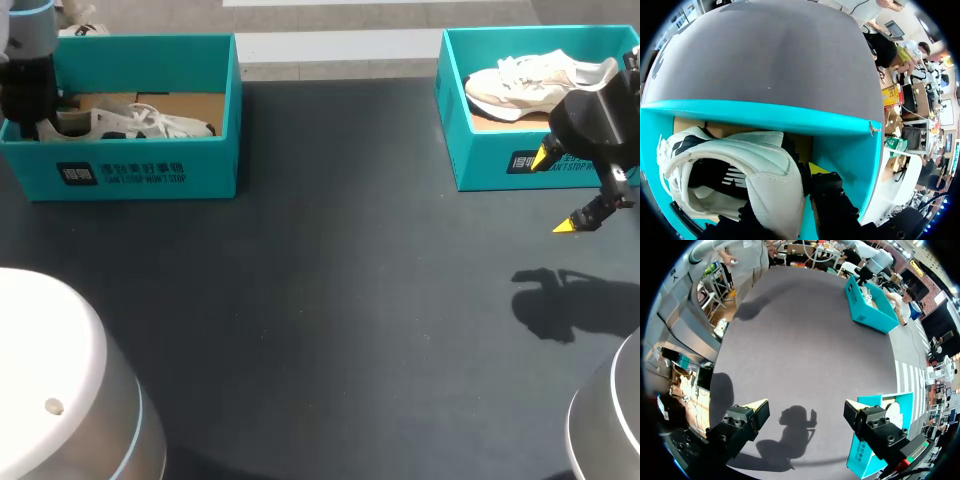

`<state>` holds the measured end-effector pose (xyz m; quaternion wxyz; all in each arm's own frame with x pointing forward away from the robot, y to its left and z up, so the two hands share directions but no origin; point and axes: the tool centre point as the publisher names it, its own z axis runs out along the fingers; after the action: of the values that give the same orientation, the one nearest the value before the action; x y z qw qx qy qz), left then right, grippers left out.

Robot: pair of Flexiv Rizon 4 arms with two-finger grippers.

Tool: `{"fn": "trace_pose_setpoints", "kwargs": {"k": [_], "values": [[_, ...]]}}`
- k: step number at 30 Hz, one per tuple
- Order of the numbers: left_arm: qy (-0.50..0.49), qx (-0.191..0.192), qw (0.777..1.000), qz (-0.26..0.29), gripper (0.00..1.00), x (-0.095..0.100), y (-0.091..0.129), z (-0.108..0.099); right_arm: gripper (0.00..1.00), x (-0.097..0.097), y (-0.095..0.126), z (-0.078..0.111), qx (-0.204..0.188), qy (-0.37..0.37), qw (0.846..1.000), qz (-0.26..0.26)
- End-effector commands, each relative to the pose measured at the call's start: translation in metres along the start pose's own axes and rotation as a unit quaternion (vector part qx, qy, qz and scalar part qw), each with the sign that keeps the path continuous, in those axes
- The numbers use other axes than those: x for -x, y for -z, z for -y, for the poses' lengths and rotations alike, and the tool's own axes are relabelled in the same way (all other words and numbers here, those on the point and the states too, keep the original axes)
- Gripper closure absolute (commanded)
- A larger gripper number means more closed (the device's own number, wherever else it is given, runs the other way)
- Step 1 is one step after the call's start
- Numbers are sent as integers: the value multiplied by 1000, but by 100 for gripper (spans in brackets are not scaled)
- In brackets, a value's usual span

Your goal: Take the shoe out of the shoebox, open the shoe tongue, remove and reinsert the insole, then place the shoe into the shoebox

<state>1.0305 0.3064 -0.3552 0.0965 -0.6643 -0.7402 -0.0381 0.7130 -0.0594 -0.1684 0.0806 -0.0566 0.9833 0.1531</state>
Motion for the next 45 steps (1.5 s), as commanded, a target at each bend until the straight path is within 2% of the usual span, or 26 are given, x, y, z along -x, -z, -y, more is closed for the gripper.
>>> {"fn": "trace_pose_setpoints", "kwargs": {"k": [1,18,19,20,21,24,27,35,36,37,45], "values": [[1,-2,1000,1,100,3,-8,2,0,2,-1,-1,-2,0,1000,-2],[-19,-16,1000,11,100,4,-33,5,0,2,-1,-1,-2,0,1000,-2],[-20,-17,1000,10,93,4,-34,5,0,2,-1,-1,-2,0,1000,-2],[-18,-16,1000,11,76,4,-34,5,0,2,-1,-1,-2,0,1000,-2],[-20,-16,1000,10,65,4,-34,5,0,2,-1,-1,-2,0,1000,-2],[-20,-15,1000,12,44,3,-33,6,0,2,-1,-1,-2,0,1000,-2],[-21,-14,1000,14,40,3,-31,6,0,2,-1,-1,-2,0,1000,-2],[-25,-8,999,18,43,4,-21,6,0,2,-1,-1,-2,0,1000,-2],[-25,-7,999,19,44,4,-19,6,0,2,-1,-1,-2,0,1000,-2],[-26,-6,999,19,50,4,-18,6,0,2,-1,-1,-2,0,1000,-2],[-27,-1,999,26,50,4,-6,8,0,2,-1,-1,-2,0,1000,-2]]}}
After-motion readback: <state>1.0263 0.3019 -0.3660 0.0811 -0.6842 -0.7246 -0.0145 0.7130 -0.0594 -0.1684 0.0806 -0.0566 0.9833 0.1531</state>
